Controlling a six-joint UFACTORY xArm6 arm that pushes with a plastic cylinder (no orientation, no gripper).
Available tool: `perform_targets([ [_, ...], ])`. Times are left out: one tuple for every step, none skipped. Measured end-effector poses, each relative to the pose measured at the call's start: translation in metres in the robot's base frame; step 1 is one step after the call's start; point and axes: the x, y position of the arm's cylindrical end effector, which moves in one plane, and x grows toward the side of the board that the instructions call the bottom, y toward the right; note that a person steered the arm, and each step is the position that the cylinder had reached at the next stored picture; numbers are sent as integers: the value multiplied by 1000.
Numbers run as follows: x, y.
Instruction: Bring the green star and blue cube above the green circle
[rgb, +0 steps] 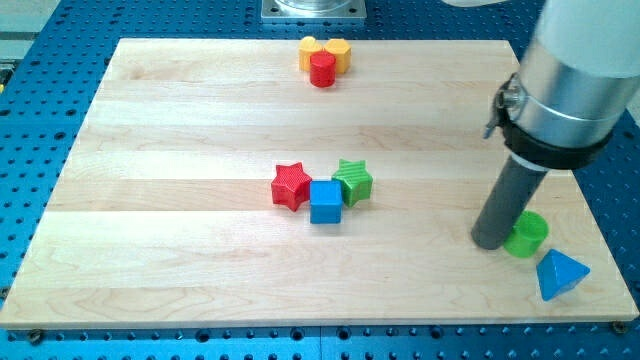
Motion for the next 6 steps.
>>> perform_targets([
  [0,17],
  [0,22],
  [21,-38],
  [18,-142],
  [-32,-215],
  [-50,-205],
])
